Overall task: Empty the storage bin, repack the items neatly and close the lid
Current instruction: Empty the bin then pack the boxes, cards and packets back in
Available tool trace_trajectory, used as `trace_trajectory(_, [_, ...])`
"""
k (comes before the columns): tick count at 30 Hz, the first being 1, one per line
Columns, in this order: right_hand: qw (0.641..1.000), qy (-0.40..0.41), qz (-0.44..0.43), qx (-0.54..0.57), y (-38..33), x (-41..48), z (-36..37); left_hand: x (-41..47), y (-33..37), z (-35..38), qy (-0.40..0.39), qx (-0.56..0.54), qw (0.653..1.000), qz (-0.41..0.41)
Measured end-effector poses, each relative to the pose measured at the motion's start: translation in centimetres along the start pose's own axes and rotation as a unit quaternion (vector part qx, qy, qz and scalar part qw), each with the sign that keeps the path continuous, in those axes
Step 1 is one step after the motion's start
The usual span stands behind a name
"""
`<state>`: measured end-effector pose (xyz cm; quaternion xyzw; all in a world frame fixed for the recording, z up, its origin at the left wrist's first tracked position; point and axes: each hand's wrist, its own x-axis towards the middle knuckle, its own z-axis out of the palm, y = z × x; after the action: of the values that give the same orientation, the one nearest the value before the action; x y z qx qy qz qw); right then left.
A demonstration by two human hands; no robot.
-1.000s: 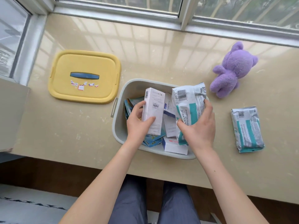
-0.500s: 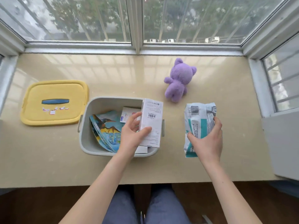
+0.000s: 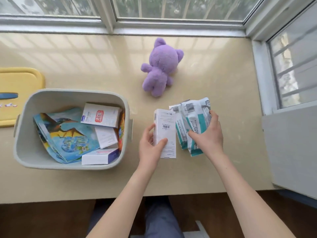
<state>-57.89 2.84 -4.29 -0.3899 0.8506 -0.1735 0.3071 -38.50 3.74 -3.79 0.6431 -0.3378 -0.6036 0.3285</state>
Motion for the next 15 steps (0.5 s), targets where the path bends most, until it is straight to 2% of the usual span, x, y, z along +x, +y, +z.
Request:
trace_trajectory(5, [1.0,-0.007,-0.01,0.023,2.3,2.3,2.2,3.2,-4.2,0.6,0.034,-0.023,0.999,-0.024])
trace_trajectory(10, [0.998,-0.016,-0.057,0.034,3.2,3.8,5.2,6.6,-7.1,-0.5,0.029,-0.012,0.999,-0.008])
trace_trajectory(15, [0.989,0.042,-0.112,-0.085,3.8,4.0,7.3,7.7,-8.9,-1.3,0.019,0.002,1.0,0.021])
